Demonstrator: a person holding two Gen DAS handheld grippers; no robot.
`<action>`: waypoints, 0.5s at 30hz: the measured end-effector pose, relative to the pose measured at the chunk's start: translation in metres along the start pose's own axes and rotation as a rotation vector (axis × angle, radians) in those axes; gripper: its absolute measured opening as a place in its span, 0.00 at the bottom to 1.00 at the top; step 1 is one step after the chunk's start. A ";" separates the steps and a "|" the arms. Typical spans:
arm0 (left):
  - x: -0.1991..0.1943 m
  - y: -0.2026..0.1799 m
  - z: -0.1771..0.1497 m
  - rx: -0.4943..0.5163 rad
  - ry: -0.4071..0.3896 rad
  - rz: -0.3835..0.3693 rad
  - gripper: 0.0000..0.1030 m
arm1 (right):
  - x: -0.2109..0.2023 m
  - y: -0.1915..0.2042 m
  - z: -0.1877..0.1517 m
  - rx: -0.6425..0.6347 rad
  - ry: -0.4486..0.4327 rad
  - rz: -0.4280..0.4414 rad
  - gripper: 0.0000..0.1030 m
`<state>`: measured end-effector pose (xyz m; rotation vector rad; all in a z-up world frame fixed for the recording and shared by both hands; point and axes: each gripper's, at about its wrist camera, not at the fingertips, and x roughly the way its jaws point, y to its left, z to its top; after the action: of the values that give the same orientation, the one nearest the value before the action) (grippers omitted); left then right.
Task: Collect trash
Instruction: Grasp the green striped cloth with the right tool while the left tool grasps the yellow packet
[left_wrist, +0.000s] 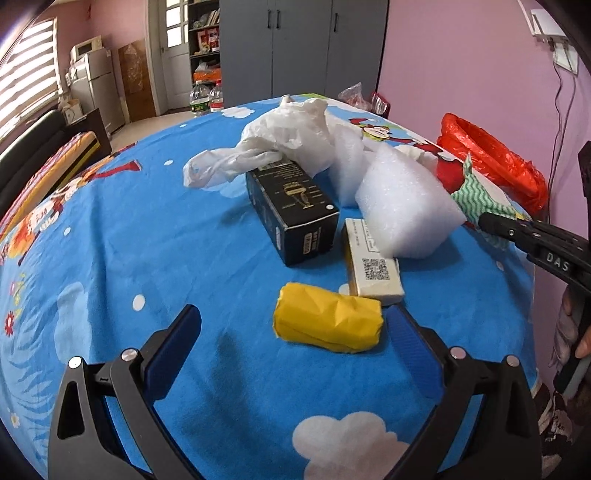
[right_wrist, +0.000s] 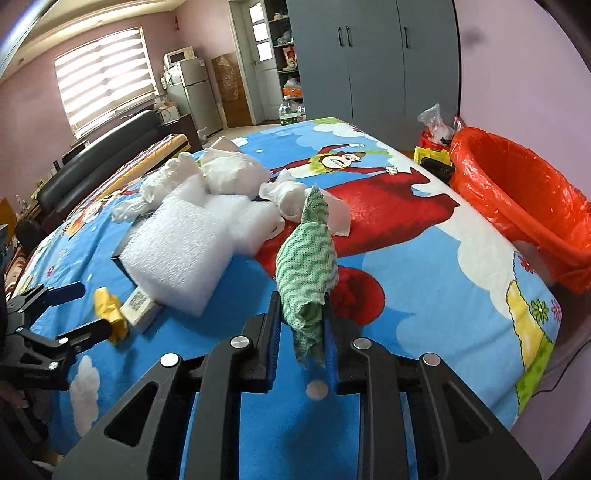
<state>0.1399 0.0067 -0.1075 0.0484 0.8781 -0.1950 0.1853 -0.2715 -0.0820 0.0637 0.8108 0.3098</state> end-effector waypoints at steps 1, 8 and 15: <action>0.001 -0.002 0.000 0.014 0.004 0.001 0.91 | -0.002 0.000 0.000 0.000 -0.003 -0.002 0.22; 0.006 -0.010 -0.004 0.083 0.025 -0.053 0.54 | -0.015 0.006 0.000 -0.013 -0.022 0.000 0.22; -0.015 -0.018 -0.010 0.139 -0.050 -0.066 0.53 | -0.023 0.017 -0.010 -0.027 -0.011 0.025 0.22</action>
<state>0.1198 -0.0079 -0.1016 0.1437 0.8159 -0.3182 0.1588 -0.2625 -0.0693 0.0506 0.7949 0.3439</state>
